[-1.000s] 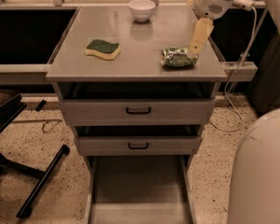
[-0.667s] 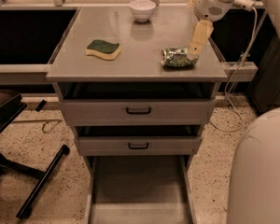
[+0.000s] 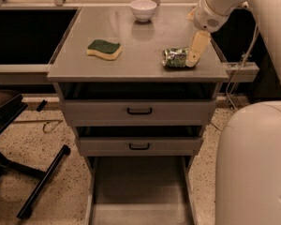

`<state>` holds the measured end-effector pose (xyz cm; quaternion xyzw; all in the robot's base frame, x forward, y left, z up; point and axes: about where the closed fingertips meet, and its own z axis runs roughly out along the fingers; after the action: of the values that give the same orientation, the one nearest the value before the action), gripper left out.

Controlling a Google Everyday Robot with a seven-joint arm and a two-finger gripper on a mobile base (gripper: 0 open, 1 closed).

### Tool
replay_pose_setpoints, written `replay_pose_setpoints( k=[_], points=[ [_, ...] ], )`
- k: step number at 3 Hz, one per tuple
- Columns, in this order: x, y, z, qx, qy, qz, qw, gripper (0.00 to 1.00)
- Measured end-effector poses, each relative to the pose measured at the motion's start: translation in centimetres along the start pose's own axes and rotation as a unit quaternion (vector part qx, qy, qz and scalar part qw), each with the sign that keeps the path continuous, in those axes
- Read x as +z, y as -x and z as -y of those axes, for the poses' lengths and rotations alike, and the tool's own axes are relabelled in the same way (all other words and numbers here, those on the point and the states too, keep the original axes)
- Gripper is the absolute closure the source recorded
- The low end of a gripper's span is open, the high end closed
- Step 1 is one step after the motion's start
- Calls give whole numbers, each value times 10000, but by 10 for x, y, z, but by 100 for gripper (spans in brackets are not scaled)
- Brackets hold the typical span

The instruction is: Place green can into bottom drawer

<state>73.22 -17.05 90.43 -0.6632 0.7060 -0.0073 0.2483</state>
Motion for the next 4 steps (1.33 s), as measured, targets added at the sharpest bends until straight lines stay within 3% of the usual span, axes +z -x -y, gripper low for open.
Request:
replay_pose_setpoints(
  k=[2, 3, 4],
  points=[
    [38, -16, 0, 200, 348, 96, 9991, 0],
    [49, -25, -2, 328, 467, -66, 9983, 0],
    [49, -25, -2, 331, 470, -71, 9983, 18]
  ],
)
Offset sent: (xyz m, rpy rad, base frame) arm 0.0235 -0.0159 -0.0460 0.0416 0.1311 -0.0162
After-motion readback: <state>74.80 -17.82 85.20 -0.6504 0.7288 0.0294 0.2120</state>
